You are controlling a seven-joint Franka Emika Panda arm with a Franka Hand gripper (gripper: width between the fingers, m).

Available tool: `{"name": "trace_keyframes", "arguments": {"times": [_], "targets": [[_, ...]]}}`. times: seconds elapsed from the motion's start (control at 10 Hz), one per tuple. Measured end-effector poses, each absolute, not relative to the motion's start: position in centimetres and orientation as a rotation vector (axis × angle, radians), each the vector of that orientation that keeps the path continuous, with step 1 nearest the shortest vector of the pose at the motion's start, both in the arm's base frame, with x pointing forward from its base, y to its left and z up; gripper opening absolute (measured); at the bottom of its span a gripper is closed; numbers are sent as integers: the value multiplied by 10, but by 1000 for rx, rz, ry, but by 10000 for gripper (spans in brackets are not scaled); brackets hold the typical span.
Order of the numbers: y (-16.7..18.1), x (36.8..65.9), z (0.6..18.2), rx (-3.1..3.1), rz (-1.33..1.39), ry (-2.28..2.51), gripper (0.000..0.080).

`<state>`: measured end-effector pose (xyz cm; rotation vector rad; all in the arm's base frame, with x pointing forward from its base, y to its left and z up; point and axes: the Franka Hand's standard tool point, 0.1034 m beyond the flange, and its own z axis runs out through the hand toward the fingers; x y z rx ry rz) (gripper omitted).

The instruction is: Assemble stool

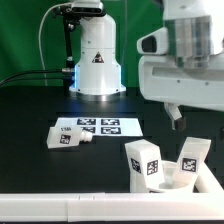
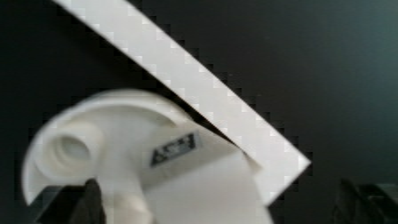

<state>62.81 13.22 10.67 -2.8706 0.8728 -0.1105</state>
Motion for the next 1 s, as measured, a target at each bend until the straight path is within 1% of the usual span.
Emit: {"name": "trace_keyframes", "arguments": {"times": [0.2, 0.4, 0.5, 0.7, 0.8, 0.9, 1.0], "targets": [[136, 622, 101, -3004, -171, 460, 649], [131, 624, 101, -3026, -181, 350, 649], [129, 624, 101, -3058, -191, 165, 649], [123, 625, 96, -3071, -201, -564, 649], [122, 627, 96, -3048, -196, -785, 649], [118, 632, 100, -3059, -295, -766, 649], [114, 627, 98, -3041, -274, -918, 649]]}}
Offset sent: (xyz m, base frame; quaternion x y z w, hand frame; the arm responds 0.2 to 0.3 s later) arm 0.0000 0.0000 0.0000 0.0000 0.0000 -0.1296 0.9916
